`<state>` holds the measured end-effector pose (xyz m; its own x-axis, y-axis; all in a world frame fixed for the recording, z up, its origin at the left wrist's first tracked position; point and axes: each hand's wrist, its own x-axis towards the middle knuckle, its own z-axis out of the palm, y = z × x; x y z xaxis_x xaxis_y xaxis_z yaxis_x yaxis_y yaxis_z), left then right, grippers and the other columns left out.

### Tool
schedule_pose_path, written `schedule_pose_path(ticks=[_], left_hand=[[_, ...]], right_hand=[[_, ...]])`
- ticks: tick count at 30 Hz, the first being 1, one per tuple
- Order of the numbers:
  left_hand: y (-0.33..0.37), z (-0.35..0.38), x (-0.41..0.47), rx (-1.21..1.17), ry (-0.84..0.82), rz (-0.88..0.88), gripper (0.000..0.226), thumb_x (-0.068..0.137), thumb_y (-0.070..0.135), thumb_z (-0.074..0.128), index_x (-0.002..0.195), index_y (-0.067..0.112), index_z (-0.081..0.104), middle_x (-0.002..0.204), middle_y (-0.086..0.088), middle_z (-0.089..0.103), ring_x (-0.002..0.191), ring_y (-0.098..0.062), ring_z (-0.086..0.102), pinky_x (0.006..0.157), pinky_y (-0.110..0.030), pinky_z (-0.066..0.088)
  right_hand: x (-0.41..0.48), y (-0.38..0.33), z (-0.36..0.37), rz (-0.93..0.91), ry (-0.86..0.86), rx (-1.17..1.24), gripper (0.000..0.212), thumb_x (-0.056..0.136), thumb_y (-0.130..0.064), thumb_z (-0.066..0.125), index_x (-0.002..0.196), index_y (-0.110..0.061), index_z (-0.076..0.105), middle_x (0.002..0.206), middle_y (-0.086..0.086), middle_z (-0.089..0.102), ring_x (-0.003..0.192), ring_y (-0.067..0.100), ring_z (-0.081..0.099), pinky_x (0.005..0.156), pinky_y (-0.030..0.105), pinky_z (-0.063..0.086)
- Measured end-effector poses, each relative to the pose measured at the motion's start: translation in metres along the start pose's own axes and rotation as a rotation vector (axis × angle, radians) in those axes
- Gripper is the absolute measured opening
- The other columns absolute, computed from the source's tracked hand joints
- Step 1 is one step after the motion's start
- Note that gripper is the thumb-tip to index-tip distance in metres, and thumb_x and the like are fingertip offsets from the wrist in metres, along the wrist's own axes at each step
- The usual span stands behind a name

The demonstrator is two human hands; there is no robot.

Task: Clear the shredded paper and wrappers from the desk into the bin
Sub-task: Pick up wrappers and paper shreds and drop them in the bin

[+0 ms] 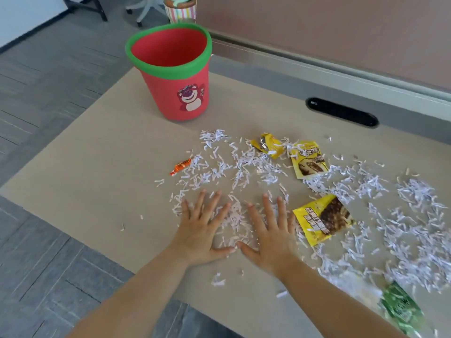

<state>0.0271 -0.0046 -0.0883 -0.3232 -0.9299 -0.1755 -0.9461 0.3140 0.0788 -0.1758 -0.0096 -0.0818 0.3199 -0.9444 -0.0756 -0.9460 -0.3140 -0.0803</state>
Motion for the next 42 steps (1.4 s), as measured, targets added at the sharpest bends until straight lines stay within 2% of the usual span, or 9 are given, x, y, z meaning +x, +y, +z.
schedule_pose_path(ticks=[5,9,11,17,24,28,35,39,42], left_hand=[[-0.026,-0.017,0.047,-0.095,-0.004,0.012,0.086,0.066,0.085,0.007,0.135,0.046,-0.024,0.155,0.005,-0.018,0.142,-0.029,-0.018,0.107,-0.061,-0.012],[-0.036,-0.017,0.058,-0.097,0.172,0.046,0.057,0.083,0.064,0.029,0.131,0.033,0.035,0.136,-0.001,0.046,0.123,-0.020,0.029,0.102,-0.049,0.038],[-0.039,-0.009,0.058,-0.117,0.336,0.073,0.041,0.083,0.055,0.036,0.115,0.031,0.046,0.116,0.001,0.055,0.104,-0.015,0.036,0.088,-0.034,0.045],[-0.041,-0.005,0.060,-0.175,0.465,0.159,0.025,0.086,0.043,0.037,0.088,0.021,0.049,0.085,0.000,0.052,0.074,-0.021,0.053,0.057,-0.027,0.039],[-0.033,-0.012,0.068,0.001,0.335,0.098,0.028,0.095,0.034,0.037,0.098,0.008,0.048,0.104,-0.015,0.061,0.098,-0.036,0.056,0.072,-0.037,0.041],[-0.026,-0.021,0.047,-0.124,0.294,0.066,0.023,0.096,0.026,0.037,0.102,0.005,0.045,0.103,-0.020,0.060,0.093,-0.035,0.054,0.069,-0.038,0.037],[-0.045,-0.081,0.051,-0.323,0.618,0.106,0.015,0.096,0.021,0.040,0.091,0.007,0.043,0.081,-0.022,0.061,0.075,-0.036,0.056,0.063,-0.041,0.038],[-0.077,-0.130,0.068,-0.426,0.865,0.071,0.015,0.096,0.021,0.041,0.086,0.011,0.043,0.059,0.002,0.050,0.065,-0.028,0.049,0.058,-0.036,0.023],[-0.104,-0.158,0.077,-0.425,1.002,0.040,0.016,0.096,0.022,0.040,0.087,0.009,0.043,0.064,-0.008,0.058,0.068,-0.031,0.053,0.059,-0.037,0.025]], right_hand=[[0.042,-0.001,-0.005,0.028,0.029,0.068,0.078,0.076,-0.073,0.031,0.143,-0.036,0.016,0.153,0.013,0.019,0.135,0.043,0.024,0.103,0.062,0.025],[0.058,-0.001,-0.005,0.050,0.138,0.140,0.059,0.080,-0.061,0.039,0.131,-0.032,0.040,0.140,0.017,0.042,0.114,0.038,0.052,0.093,0.050,0.046],[0.064,-0.001,-0.003,0.027,0.235,0.116,0.045,0.078,-0.054,0.043,0.114,-0.029,0.053,0.122,0.012,0.056,0.099,0.035,0.058,0.081,0.044,0.051],[0.078,-0.002,0.003,-0.140,0.383,0.099,0.022,0.079,-0.035,0.046,0.077,-0.016,0.057,0.072,0.005,0.059,0.065,0.030,0.058,0.046,0.031,0.046],[0.079,-0.013,-0.012,-0.161,0.180,0.030,0.025,0.093,-0.032,0.039,0.074,-0.017,0.036,0.100,0.014,0.062,0.091,0.033,0.056,0.063,0.031,0.032],[0.063,-0.024,-0.028,-0.160,0.219,0.111,0.028,0.092,-0.024,0.043,0.066,-0.015,0.036,0.070,0.007,0.051,0.068,0.027,0.043,0.054,0.032,0.025],[0.094,-0.032,-0.081,-0.311,0.531,0.326,0.026,0.089,-0.021,0.052,0.066,-0.018,0.041,0.051,-0.011,0.035,0.047,0.008,0.034,0.048,0.024,0.027],[0.136,-0.045,-0.111,-0.370,0.670,0.440,0.028,0.089,-0.018,0.052,0.062,-0.012,0.044,0.050,-0.005,0.036,0.047,0.012,0.034,0.049,0.027,0.024],[0.171,-0.063,-0.137,-0.357,0.794,0.499,0.037,0.089,-0.017,0.051,0.056,-0.020,0.034,0.049,-0.004,0.034,0.047,0.014,0.032,0.049,0.020,0.029]])
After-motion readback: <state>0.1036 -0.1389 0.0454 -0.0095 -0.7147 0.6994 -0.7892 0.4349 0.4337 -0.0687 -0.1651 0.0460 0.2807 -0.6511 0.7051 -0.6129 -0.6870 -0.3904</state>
